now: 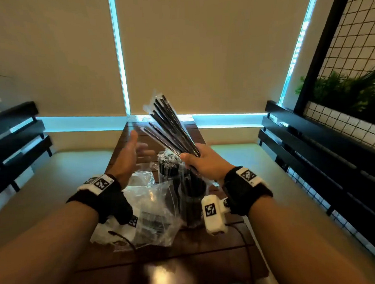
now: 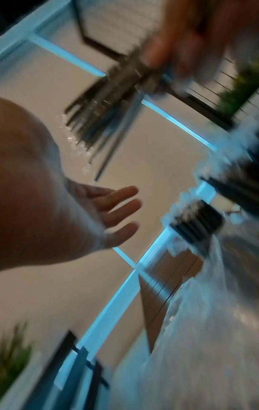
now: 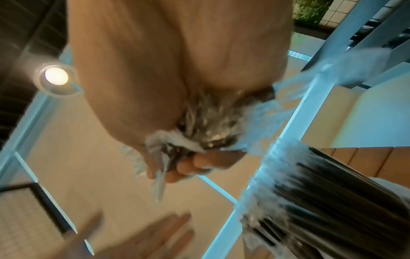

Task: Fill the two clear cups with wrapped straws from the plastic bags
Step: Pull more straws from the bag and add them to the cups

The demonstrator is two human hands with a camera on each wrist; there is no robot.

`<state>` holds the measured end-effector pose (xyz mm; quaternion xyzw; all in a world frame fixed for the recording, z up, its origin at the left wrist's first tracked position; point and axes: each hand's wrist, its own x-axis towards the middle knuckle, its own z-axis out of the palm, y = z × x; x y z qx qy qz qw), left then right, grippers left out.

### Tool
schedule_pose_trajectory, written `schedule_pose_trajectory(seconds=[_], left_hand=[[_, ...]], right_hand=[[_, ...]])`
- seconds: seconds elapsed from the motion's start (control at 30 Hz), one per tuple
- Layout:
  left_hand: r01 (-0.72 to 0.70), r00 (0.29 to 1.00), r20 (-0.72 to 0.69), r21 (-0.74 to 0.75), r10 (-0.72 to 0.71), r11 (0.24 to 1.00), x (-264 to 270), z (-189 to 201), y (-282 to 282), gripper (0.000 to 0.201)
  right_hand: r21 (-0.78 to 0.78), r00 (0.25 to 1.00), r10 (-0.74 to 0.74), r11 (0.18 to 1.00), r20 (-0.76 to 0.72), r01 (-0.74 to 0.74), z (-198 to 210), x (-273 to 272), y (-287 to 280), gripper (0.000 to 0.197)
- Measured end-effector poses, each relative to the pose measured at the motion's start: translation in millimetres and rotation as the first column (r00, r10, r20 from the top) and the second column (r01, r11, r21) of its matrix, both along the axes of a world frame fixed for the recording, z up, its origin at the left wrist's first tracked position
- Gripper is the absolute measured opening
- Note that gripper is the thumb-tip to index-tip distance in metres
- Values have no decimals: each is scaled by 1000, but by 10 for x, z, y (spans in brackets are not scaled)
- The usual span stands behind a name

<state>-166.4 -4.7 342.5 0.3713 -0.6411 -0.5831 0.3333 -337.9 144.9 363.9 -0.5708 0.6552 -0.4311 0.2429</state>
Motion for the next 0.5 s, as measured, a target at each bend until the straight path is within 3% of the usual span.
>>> schedule_pose_trajectory(seconds=[0.07,0.13,0.2,0.3,0.37,0.43,0.5], left_hand=[[192,967,-201,163,-157,968,-17,225,111,71],[258,930,-314,194,-189,946,-97,390,219,62],[171,925,-375,255,-66,952,-201,473,254,53],[-74,919,-349,307,184,949,-342,517,252,23],[-173,898,-353,263,261,949,-402,559,251,23],[-214,886,-384,163,261,963,-425,649,217,27],[-231,856,-454,96,249,968,-419,787,195,30]], right_hand=[[12,997,36,999,-70,-35,-150,117,-102,19],[20,991,65,998,-120,-64,-240,253,-207,9],[-19,985,79,996,-154,-83,-282,366,-303,10],[-7,974,95,995,-204,-99,-278,484,-407,25],[29,977,99,995,-188,-95,-269,489,-426,35],[3,994,96,995,-59,-96,-256,433,-400,46],[-51,964,77,997,255,-66,-248,336,-356,57]])
